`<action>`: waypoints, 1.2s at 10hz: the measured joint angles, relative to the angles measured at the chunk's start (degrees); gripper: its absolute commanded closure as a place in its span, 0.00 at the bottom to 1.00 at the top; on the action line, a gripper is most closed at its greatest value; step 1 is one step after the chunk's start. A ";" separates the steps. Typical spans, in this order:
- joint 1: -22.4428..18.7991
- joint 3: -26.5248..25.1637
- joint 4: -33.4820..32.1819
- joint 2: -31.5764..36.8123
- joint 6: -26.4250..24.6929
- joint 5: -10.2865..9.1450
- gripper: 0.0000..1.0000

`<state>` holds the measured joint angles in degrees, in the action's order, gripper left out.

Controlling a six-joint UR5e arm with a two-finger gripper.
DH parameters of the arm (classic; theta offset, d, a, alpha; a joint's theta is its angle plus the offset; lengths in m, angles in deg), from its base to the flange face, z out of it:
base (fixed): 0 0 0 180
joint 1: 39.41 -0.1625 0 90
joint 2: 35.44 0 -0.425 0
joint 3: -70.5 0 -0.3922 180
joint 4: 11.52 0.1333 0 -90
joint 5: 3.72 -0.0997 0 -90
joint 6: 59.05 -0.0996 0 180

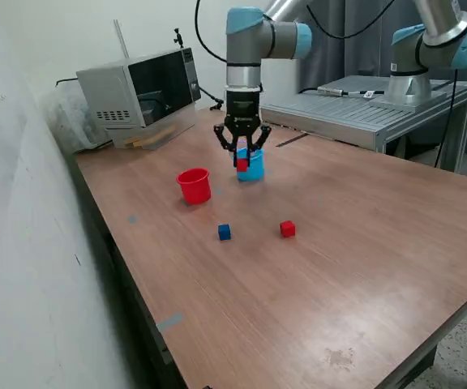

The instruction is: Place red objects in the red bin, and blue objects in the blue bin.

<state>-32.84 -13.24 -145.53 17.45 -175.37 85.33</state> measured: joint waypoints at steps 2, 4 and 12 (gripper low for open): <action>2.66 3.31 1.88 -0.44 -8.19 1.42 1.00; 4.29 4.81 3.73 -0.76 -14.20 2.87 1.00; 4.08 17.25 11.79 -5.64 -23.58 10.53 1.00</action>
<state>-28.76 4.00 -133.75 11.81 -198.94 95.86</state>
